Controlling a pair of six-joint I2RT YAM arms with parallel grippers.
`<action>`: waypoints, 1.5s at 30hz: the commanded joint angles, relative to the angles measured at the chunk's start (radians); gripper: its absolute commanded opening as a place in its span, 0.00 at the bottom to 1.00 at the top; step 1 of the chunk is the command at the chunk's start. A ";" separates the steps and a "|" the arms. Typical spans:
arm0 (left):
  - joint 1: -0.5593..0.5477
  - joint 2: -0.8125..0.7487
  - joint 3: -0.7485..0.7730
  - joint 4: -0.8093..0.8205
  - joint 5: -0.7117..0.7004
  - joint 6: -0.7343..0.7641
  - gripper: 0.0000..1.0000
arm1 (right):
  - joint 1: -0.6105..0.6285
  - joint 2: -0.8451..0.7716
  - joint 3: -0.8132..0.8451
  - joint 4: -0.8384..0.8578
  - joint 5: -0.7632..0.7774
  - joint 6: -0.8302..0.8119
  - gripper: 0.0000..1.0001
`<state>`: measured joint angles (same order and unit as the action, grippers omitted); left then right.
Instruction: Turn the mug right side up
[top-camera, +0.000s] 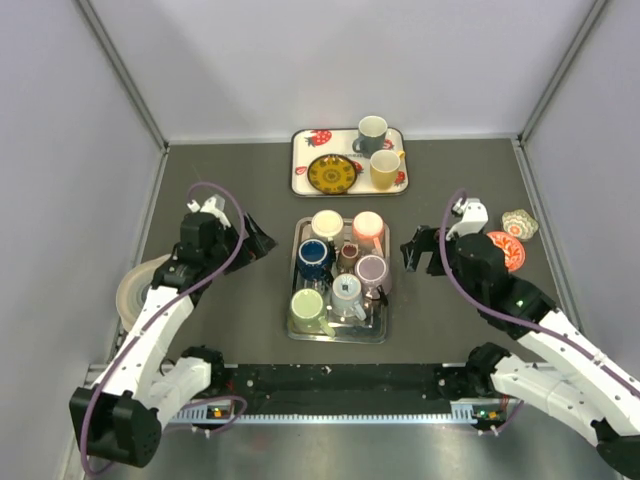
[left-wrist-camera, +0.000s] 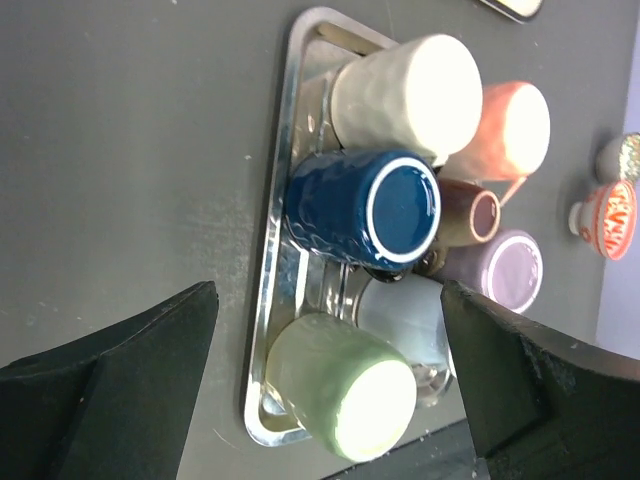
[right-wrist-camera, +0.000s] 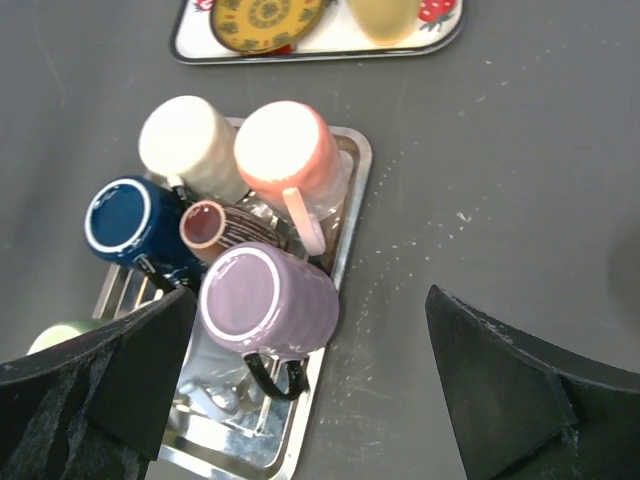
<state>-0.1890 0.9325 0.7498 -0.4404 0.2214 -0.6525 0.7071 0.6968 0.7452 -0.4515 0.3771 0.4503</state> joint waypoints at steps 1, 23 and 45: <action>0.005 -0.058 -0.006 0.088 0.113 0.001 0.99 | 0.005 -0.003 0.065 0.040 -0.035 -0.030 0.99; -0.204 -0.107 0.017 -0.054 -0.188 0.129 0.98 | 0.175 0.354 0.181 -0.139 0.015 -0.114 0.99; -0.204 -0.195 -0.104 0.074 -0.166 0.113 0.92 | 0.219 0.283 0.060 -0.162 0.040 -0.053 0.92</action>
<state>-0.3897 0.7673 0.6548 -0.4515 0.0391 -0.5320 0.9207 0.9539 0.8104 -0.6167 0.4252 0.3969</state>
